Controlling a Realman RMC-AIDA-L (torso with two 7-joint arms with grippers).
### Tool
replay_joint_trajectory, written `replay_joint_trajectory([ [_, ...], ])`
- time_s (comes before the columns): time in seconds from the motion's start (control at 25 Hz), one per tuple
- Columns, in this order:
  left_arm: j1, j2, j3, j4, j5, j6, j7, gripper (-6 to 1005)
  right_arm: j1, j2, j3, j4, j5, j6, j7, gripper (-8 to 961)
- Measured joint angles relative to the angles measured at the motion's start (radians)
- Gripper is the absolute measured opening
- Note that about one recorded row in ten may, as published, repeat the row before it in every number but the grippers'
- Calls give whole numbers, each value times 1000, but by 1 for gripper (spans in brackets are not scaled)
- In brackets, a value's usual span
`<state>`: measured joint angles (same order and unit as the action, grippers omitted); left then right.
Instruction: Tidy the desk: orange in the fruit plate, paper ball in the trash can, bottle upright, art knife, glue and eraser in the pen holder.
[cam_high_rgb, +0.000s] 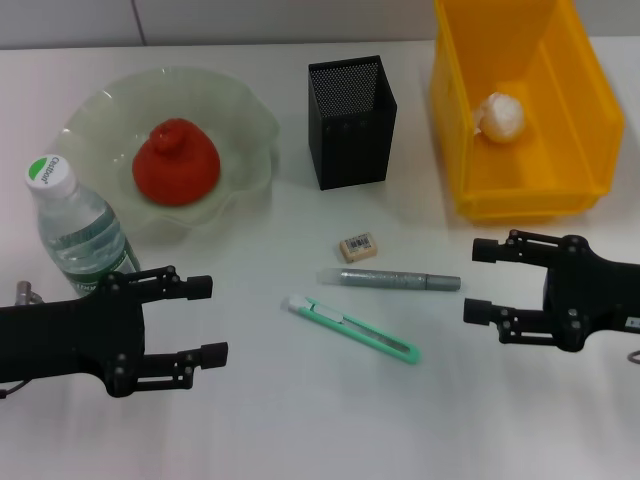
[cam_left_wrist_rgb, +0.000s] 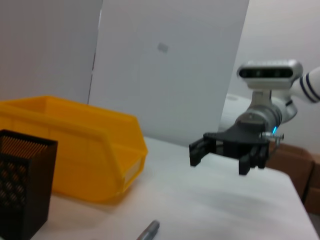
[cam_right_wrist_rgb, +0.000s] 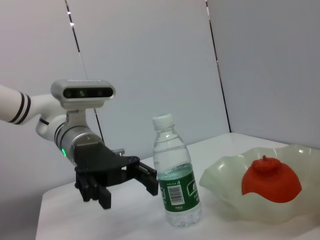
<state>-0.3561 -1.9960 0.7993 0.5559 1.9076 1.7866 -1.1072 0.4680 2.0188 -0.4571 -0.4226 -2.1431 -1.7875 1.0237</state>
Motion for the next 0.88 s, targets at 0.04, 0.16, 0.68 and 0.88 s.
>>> replay_joint_trajectory([
  [0.04,-1,1,-1,0,6,-9,7,777,5,0,0,1,0,4,11,760],
  [0.16,-3,1,-3,1,15,-24,17,777,25,0,-9,1,-5,13,38,760],
  [0.68,6,-1,0,-4,45,-62,77,776,87,-3,-29,-7,-36,24,79,760],
  [0.88,12,-4,2,-8,70,-95,80,777,95,-1,-47,-10,-40,37,86,760],
])
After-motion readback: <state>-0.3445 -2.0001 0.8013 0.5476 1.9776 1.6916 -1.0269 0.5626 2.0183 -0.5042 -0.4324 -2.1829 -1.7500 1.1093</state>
